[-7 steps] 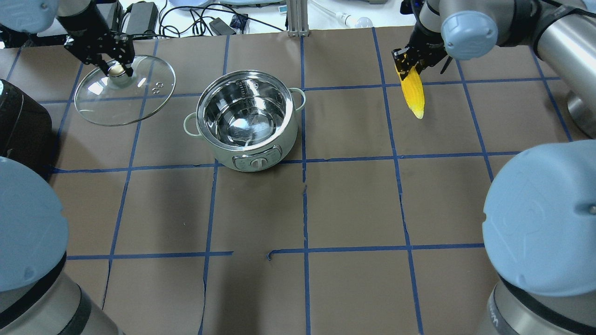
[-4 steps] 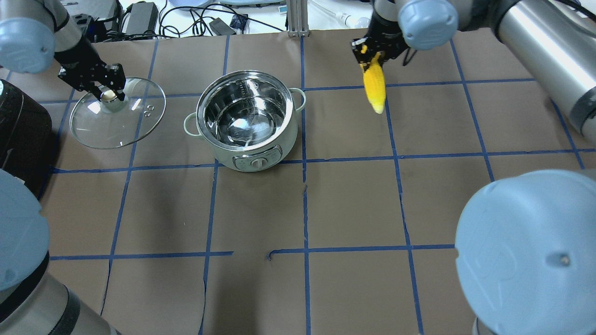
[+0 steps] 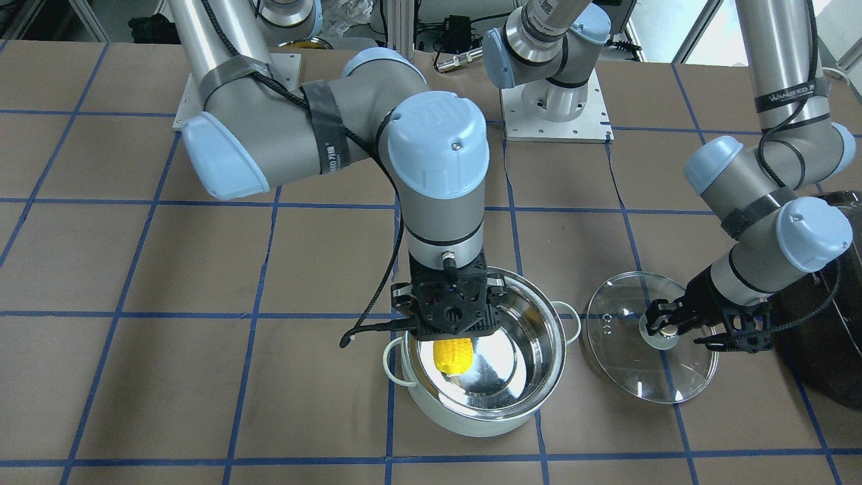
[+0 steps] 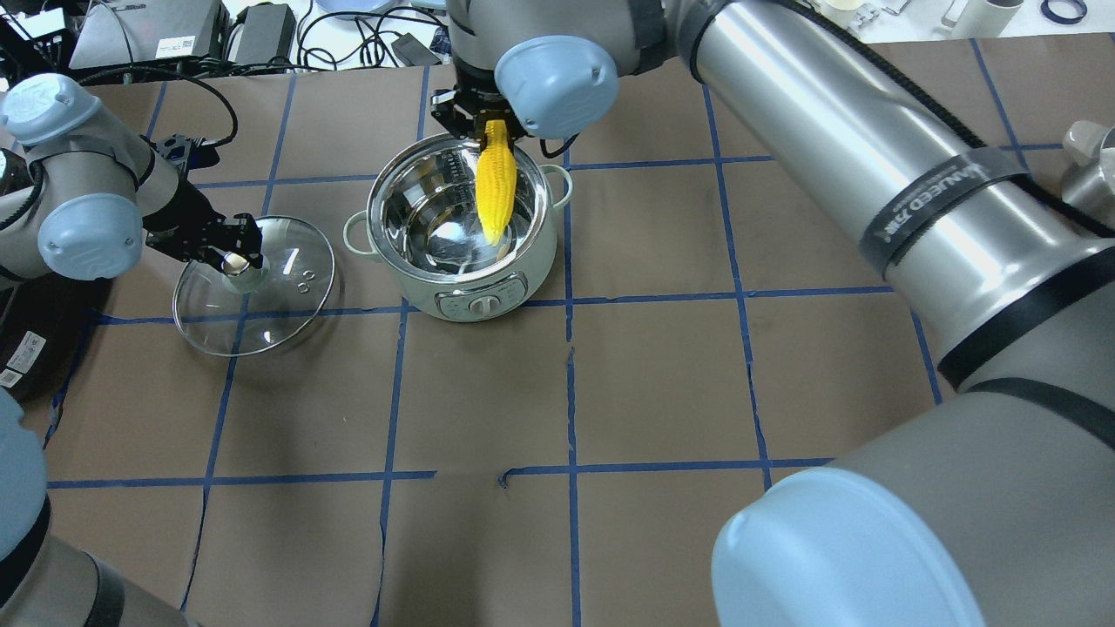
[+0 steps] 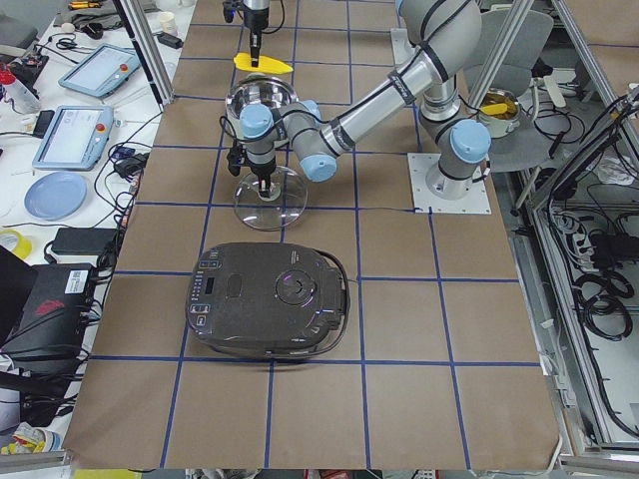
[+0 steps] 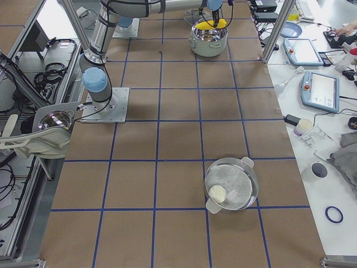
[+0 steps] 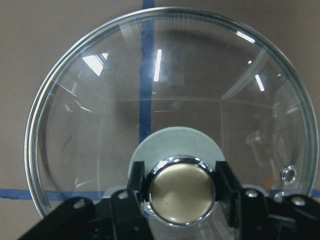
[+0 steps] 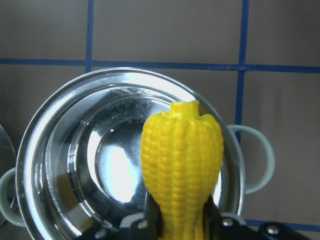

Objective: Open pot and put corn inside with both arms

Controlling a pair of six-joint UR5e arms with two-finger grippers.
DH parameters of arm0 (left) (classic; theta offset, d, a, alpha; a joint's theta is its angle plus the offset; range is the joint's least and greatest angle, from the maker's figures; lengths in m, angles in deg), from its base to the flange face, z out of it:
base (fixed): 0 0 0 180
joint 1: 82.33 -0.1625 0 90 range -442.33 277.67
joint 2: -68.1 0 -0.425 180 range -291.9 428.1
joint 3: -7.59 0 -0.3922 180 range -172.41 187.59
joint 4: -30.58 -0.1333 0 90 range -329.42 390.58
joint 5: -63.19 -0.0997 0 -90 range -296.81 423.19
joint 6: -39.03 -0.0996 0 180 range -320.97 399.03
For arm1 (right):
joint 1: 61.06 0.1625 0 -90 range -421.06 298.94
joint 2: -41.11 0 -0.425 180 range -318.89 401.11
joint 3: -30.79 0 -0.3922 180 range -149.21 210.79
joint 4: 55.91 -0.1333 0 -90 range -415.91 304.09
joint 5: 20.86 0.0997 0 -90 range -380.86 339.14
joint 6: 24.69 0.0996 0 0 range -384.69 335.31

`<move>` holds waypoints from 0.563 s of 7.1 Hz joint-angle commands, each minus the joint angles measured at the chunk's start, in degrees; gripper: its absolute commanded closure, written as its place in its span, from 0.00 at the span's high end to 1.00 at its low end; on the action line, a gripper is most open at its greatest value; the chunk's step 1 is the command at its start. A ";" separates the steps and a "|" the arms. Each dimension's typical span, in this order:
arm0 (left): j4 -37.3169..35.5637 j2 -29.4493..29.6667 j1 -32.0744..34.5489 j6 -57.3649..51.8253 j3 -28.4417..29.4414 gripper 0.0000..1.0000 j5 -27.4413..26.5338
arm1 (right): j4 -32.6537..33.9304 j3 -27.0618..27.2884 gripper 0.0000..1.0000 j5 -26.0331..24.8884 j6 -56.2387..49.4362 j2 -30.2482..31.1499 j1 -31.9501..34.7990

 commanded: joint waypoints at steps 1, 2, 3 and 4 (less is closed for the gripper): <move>1.44 -0.56 0.74 -1.08 3.34 1.00 -0.12 | 2.96 -0.87 0.19 -0.28 1.92 -3.49 2.49; 10.68 -2.13 1.45 -1.08 6.68 1.00 -0.30 | 3.15 -0.78 0.19 -0.20 1.75 -3.77 2.49; 18.43 -5.45 1.54 -1.08 8.89 1.00 -0.30 | 4.29 -0.69 0.20 -0.02 1.58 -4.55 2.49; 24.69 -10.01 1.63 -1.08 8.39 1.00 -0.21 | 6.56 -0.60 0.27 0.50 2.10 -6.13 2.49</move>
